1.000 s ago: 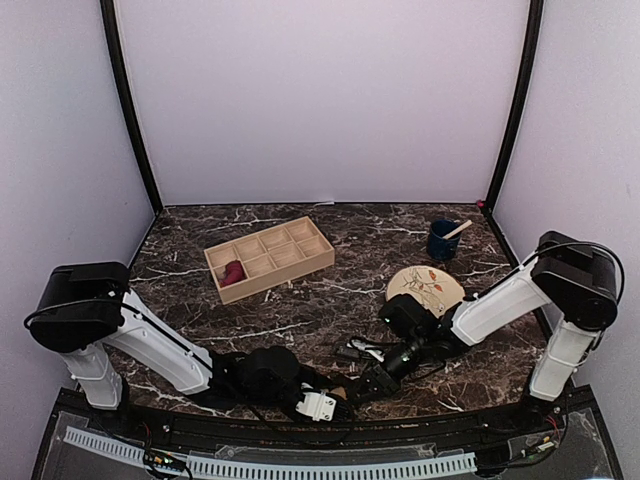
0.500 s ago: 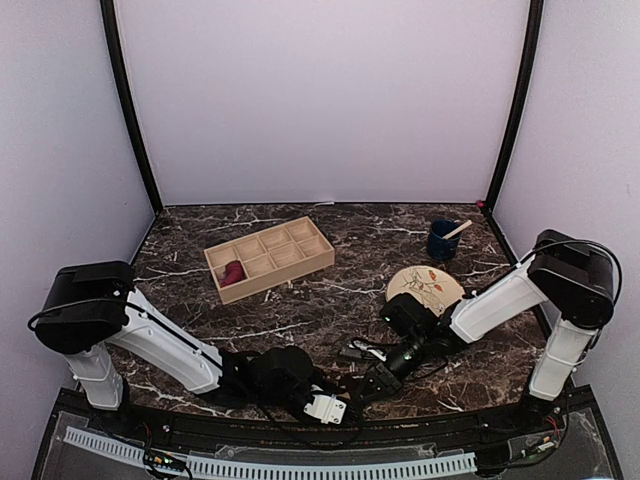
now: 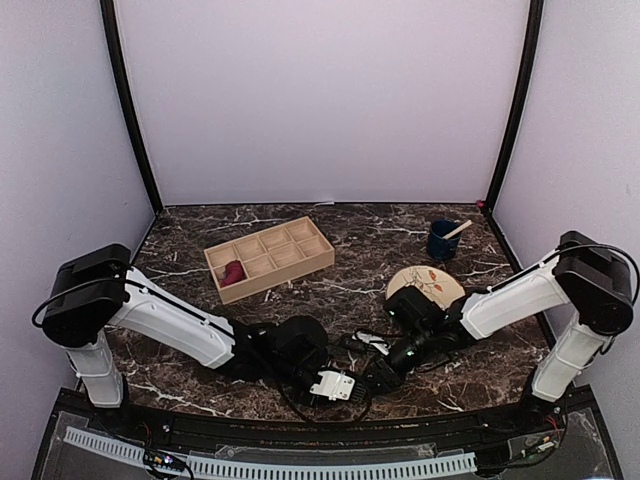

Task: Roll the socks
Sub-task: Pick up the sock from the corner of the board.

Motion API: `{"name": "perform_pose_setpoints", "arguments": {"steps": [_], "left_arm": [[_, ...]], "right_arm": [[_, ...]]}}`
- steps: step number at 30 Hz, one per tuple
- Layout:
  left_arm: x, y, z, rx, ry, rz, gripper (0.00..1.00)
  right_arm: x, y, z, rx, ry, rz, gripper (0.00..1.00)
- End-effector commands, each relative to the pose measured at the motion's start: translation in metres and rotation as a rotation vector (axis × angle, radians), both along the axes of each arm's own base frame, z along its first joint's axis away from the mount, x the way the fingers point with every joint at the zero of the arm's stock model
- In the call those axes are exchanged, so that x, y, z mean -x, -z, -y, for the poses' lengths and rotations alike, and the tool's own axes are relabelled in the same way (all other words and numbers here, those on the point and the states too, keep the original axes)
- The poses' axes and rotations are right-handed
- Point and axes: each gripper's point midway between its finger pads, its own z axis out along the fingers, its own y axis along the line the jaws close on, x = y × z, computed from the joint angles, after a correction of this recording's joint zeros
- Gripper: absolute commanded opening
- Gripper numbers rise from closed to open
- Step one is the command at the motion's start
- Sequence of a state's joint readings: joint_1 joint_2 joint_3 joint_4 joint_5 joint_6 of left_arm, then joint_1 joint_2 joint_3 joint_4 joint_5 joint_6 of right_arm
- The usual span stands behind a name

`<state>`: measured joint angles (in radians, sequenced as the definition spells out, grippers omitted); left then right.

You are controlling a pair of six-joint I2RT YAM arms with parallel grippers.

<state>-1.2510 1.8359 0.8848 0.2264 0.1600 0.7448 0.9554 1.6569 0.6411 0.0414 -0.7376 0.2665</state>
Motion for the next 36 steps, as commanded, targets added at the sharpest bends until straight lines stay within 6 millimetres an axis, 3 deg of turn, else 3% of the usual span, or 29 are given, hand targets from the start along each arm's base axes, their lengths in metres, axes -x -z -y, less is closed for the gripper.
{"name": "perform_pose_setpoints", "arguments": {"steps": [1, 16, 24, 27, 36], "left_arm": [[0.012, 0.027, -0.033, -0.174, -0.019, -0.191, 0.07], [0.012, 0.016, -0.03, -0.224, -0.067, -0.562, 0.07], [0.009, 0.017, -0.03, -0.228, -0.111, -0.671, 0.06], [0.005, 0.014, -0.03, -0.218, -0.127, -0.707, 0.01], [-0.013, -0.004, -0.028, -0.16, -0.19, -0.758, 0.0]], "right_arm": [[-0.015, 0.004, 0.009, 0.046, 0.068, 0.1, 0.41], [-0.039, -0.013, 0.03, 0.033, 0.2, 0.32, 0.44], [-0.044, -0.026, 0.039, -0.01, 0.27, 0.434, 0.45], [-0.044, -0.03, 0.04, -0.015, 0.28, 0.462, 0.46], [-0.042, -0.039, 0.037, -0.025, 0.301, 0.512, 0.46]]}}
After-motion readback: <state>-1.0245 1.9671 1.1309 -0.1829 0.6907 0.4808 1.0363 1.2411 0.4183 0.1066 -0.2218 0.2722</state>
